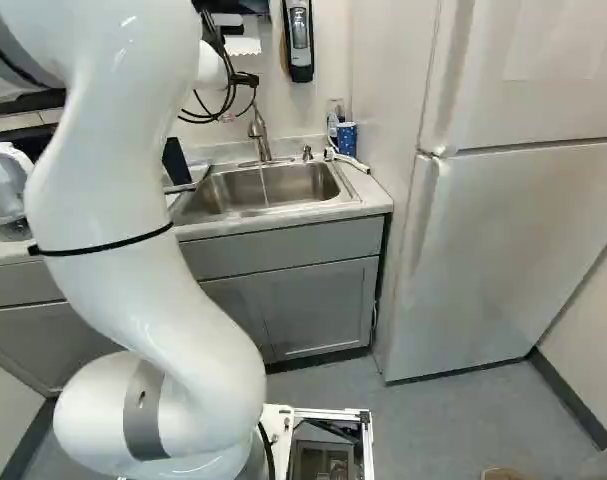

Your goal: Rinse the cup and place it in the tray

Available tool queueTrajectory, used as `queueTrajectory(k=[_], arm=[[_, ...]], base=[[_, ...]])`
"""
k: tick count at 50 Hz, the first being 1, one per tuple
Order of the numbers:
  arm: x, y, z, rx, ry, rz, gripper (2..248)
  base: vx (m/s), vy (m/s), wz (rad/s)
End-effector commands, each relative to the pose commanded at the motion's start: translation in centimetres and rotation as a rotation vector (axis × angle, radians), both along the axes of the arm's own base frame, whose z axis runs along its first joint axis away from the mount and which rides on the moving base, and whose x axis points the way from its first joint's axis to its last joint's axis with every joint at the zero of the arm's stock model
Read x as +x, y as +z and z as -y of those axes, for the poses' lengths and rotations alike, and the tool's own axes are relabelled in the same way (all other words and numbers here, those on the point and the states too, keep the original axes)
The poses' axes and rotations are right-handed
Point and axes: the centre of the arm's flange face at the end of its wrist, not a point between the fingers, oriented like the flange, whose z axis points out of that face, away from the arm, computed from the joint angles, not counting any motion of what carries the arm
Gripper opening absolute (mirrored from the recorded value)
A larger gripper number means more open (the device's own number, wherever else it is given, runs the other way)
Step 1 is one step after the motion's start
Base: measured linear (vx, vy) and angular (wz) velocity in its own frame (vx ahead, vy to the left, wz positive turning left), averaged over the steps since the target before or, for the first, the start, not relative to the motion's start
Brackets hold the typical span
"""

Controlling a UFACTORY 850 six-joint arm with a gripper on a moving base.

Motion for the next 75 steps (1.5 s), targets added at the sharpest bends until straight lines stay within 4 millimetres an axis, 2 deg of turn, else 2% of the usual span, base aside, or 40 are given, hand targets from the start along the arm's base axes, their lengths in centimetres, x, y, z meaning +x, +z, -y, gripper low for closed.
queueTrajectory(k=[28,43,55,75], arm=[[5.4,-0.8,-0.5,0.001,-0.009,0.007,247],[8.1,-1.6,-1.7,-0.005,-0.005,-0.011,247],[8.4,-2.0,-2.9,-0.013,0.006,-0.042,247],[8.4,-2.5,-2.8,-0.026,0.0,-0.089,247]], base=[[0.0,0.0,0.0],[0.0,0.0,0.0],[0.0,0.0,0.0],[0.0,0.0,0.0]])
